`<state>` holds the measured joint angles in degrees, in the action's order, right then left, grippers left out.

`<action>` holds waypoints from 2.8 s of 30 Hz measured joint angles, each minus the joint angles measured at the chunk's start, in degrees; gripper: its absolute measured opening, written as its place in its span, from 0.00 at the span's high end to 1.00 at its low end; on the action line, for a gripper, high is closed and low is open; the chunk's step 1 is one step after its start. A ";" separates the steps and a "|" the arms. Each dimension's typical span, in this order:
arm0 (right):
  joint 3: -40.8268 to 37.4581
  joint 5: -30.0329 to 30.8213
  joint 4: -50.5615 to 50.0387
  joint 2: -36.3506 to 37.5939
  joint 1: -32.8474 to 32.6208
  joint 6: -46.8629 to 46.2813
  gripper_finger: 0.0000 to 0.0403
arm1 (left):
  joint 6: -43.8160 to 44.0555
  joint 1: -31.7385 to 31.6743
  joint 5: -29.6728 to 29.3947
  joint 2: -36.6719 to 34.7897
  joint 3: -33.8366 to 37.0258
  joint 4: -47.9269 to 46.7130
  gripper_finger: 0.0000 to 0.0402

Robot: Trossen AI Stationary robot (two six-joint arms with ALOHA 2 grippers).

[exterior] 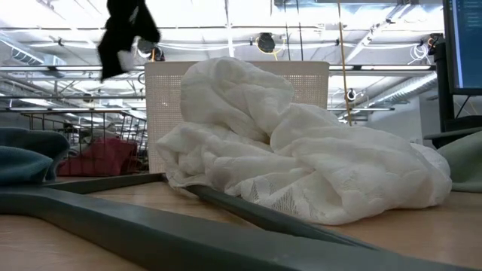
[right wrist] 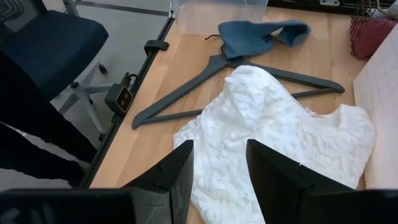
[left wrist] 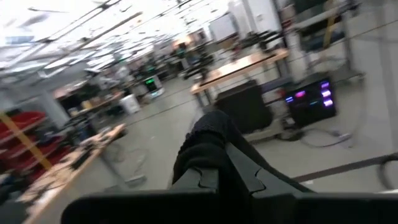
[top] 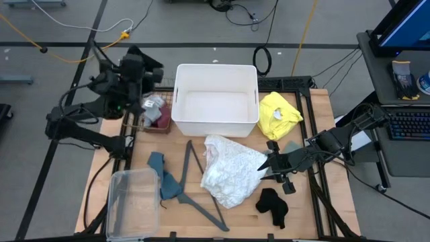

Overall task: Pick & Place Cloths
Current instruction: Put the black underwear into the brown basket

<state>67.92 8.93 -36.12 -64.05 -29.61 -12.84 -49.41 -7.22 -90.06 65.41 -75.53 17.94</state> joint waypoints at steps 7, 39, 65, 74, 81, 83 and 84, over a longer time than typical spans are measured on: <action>0.00 0.00 0.00 -0.02 -0.01 0.00 0.65 | 3.89 -7.86 0.18 0.00 0.00 -8.08 1.00; 0.00 0.02 -0.61 0.00 0.00 -2.99 0.65 | 85.12 -35.20 51.82 1.45 0.02 -80.53 1.00; 0.00 0.02 -0.61 -0.01 0.00 -6.05 0.65 | 86.87 -42.96 74.28 22.82 0.04 -87.32 1.00; 0.01 0.02 -0.61 -0.01 0.00 -6.04 0.65 | 87.03 -46.08 75.24 22.97 0.04 -87.73 0.99; 0.00 0.02 -0.61 -0.01 0.00 -6.03 0.65 | 86.42 -46.19 75.23 22.97 0.04 -87.71 0.99; 0.00 0.00 -0.61 0.00 0.00 -6.03 0.65 | 85.84 -46.19 75.23 22.95 0.04 -87.74 0.96; 0.00 0.02 -0.61 -0.02 0.00 -6.03 0.65 | 85.69 -46.19 75.23 22.95 0.04 -87.76 0.94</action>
<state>67.92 8.95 -36.73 -64.07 -29.61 -18.87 36.28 -53.41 -14.83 88.36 -75.48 -69.83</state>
